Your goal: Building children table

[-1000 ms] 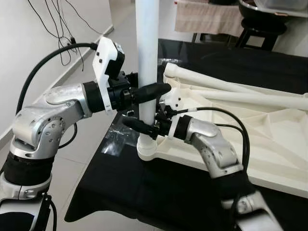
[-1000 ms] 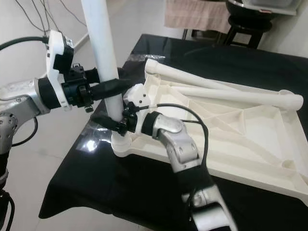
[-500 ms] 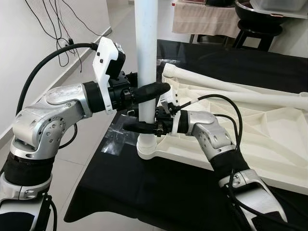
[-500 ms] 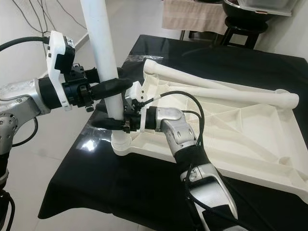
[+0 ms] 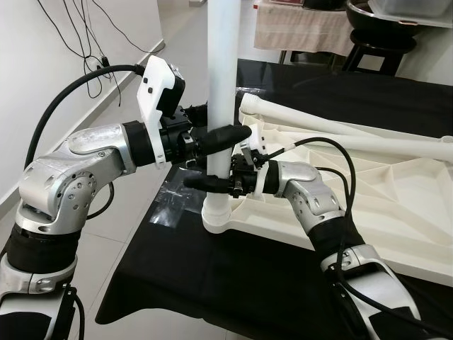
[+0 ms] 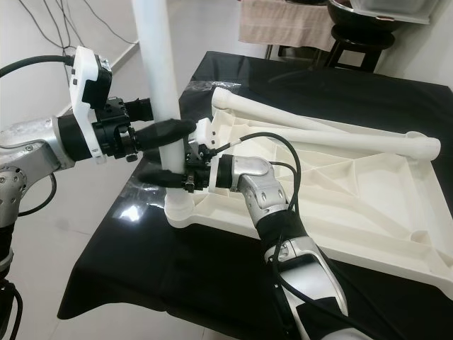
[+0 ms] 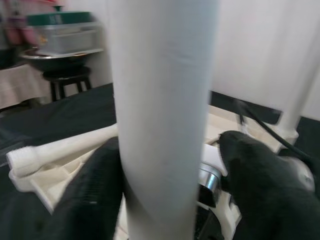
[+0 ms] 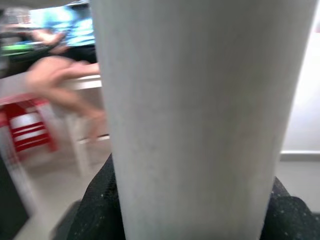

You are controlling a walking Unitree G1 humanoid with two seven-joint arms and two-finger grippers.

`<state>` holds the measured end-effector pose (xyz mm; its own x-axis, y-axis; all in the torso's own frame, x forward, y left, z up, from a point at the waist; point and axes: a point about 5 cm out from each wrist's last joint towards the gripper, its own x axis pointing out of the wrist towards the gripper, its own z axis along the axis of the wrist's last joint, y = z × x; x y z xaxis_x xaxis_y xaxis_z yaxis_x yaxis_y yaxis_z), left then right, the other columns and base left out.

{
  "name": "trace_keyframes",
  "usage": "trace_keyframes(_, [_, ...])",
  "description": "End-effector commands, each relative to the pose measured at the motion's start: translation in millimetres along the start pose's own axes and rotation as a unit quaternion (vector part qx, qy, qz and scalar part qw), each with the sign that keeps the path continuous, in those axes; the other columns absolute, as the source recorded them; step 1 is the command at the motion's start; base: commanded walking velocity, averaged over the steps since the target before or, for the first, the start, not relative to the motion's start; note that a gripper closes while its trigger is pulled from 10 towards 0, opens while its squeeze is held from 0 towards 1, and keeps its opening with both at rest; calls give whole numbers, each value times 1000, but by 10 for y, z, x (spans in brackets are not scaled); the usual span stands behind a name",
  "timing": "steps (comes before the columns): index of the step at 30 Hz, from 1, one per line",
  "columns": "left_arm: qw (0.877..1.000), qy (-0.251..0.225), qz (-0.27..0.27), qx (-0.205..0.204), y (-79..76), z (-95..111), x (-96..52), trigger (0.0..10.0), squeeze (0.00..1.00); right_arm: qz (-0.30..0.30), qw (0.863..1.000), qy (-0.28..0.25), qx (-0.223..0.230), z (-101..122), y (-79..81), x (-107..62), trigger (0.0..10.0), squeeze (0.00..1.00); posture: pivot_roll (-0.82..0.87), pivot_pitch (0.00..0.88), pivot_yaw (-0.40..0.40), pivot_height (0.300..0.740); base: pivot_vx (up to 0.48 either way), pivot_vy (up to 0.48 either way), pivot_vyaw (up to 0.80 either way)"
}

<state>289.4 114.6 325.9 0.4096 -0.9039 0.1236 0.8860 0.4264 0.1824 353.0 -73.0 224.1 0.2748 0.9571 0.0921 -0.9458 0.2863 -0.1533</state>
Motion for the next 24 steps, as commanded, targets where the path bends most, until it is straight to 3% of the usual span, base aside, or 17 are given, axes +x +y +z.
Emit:
trace_keyframes(1, [1000, -5, 5, 1, 10, 53, 3, 10000, 0, -141, 987, 71, 42, -312, 7, -112, 0, 0, 121, 182, -18, 740, 0, 0, 0])
trace_keyframes(2, [1000, -6, 7, -1, 16, 64, -3, 10000, 0, -192, 975, 103, 46, -411, 58, -112, 0, 0, 122, 183, -20, 740, 0, 0, 0])
trace_keyframes(4, [1000, -7, 17, -1, 43, 76, -23, 10000, 0, -386, 906, 156, 67, -663, 438, -125, 0, 0, 121, 188, -26, 740, 0, 0, 0])
trace_keyframes(5, [1000, -6, 20, -1, 60, 74, -25, 10000, 0, -418, 892, 155, 73, -682, 595, -93, 0, 0, 124, 195, -22, 740, 0, 0, 0])
trace_keyframes(9, [1000, -5, 21, -1, 70, 72, -26, 10000, 0, -429, 888, 151, 75, -685, 685, -49, 0, 0, 121, 195, -21, 740, 0, 0, 0])
trace_keyframes(11, [1000, -4, 18, -4, 68, 67, -16, 10000, 0, -419, 894, 139, 74, -691, 689, 40, 0, 0, 119, 179, -17, 740, 0, 0, 0])
trace_keyframes(14, [1000, 1, 10, 0, 43, 60, -3, 10000, 0, -422, 895, 128, 62, -603, 530, 99, 0, 0, 117, 173, -23, 740, 0, 0, 0])
trace_keyframes(18, [1000, 4, 13, 1, 48, 53, -11, 10000, 0, -427, 894, 125, 58, -558, 494, 106, 0, 0, 117, 174, -24, 740, 0, 0, 0])
trace_keyframes(21, [1000, 15, 14, -2, 50, 12, -20, 10000, 0, -451, 881, 130, 62, -504, 592, 109, 0, 0, 116, 174, -19, 740, 0, 0, 0])
trace_keyframes(24, [1000, 28, 9, -6, 49, -33, -23, 10000, 0, -453, 880, 129, 68, -491, 668, 126, 0, 0, 114, 175, -13, 740, 0, 0, 0])
